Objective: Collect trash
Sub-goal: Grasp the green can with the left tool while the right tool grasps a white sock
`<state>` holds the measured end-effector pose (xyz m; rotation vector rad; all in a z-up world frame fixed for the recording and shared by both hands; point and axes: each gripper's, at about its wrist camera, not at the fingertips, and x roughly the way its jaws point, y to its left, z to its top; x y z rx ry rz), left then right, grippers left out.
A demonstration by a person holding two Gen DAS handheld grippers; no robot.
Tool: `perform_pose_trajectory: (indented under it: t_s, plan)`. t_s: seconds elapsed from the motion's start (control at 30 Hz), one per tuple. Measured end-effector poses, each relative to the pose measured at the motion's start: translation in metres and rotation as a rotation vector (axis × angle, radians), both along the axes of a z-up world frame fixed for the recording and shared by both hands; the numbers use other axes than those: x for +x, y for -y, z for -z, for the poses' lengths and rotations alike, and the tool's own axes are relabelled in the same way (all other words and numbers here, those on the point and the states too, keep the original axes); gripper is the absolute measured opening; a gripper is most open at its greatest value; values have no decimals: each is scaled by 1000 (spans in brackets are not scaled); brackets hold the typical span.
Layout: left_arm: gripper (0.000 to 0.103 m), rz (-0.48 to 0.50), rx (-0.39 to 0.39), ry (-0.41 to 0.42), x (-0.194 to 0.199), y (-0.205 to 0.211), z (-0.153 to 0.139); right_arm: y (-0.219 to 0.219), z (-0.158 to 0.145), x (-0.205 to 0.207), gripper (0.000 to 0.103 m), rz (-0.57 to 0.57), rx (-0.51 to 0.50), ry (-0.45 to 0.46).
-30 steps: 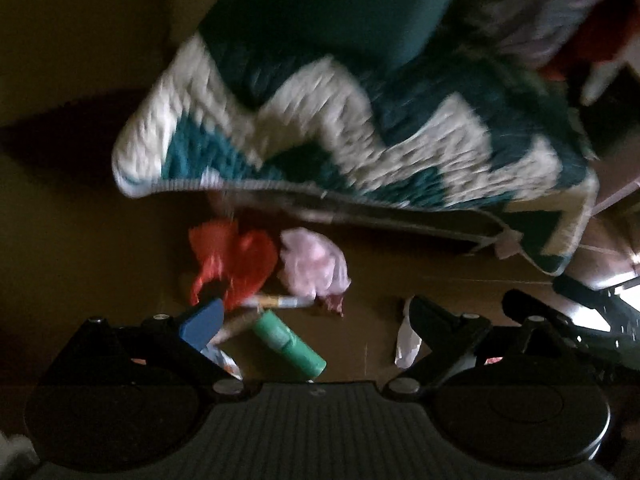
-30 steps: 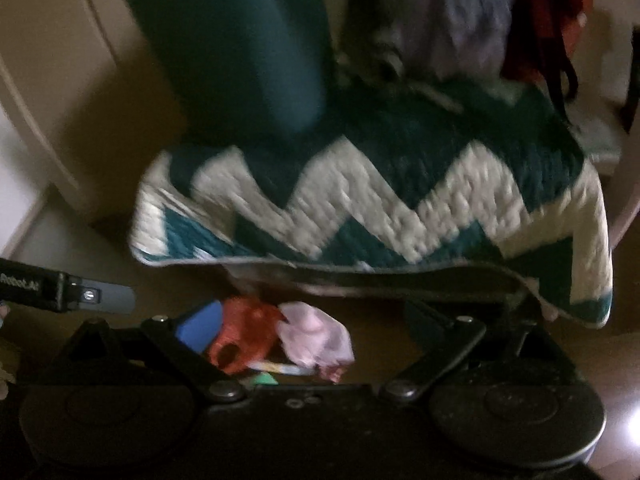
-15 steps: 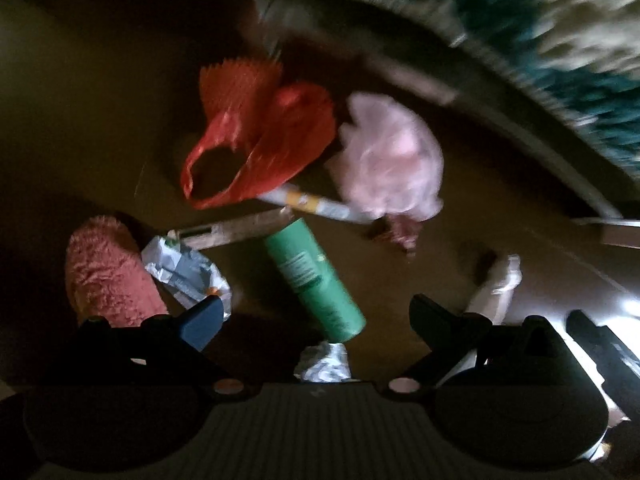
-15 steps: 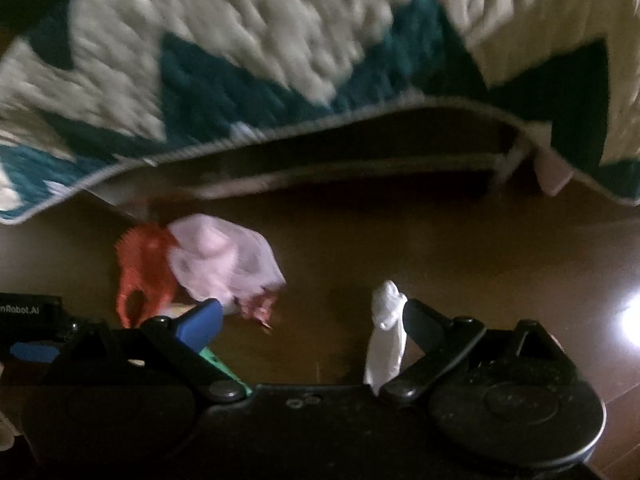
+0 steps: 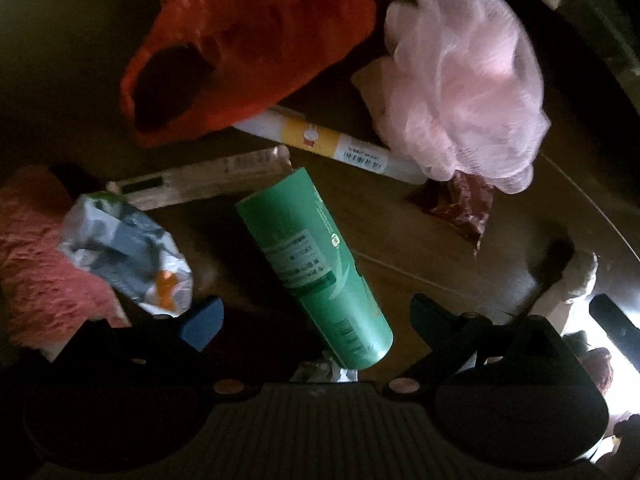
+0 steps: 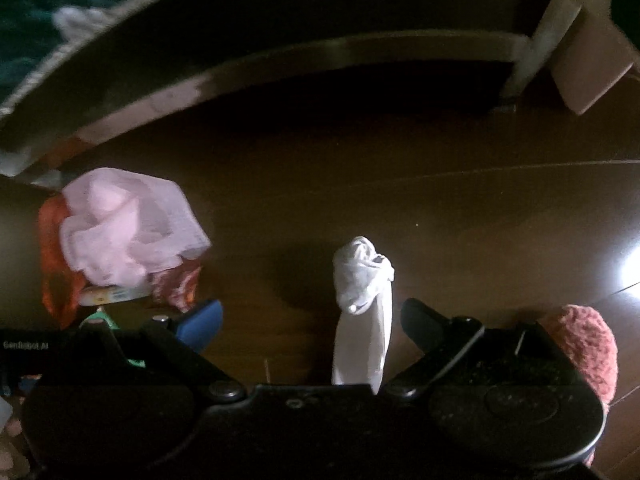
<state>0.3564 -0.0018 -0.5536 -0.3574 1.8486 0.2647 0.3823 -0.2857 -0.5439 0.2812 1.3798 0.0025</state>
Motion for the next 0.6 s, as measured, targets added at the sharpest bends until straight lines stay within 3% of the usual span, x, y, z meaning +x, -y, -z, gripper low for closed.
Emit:
perform_pose_trajectory:
  t_s: [0.17,0.23,0.4,0.47,0.53,0.6]
  plan:
    - [100,-20,-15,-37,-2,2,26,7,24,10,90,24,-8,-36]
    - [100,-21,-16,-40,-2,2,33,7,31,13,75,23,-9,-53]
    - [99,-33,-20,-47,-2,1,45,5,42,17,71,21,-8,-61]
    - [90,-32,-16,-48,-2,0,46,4,43,18,66,17,-10,-61]
    - [71,-36,-21,-59,-3,-3,48,3,44,18,57,13,-20,-63]
    - [62,-50,-25,-62,-3,-4,50,2,46,20,51,12,-20,-68]
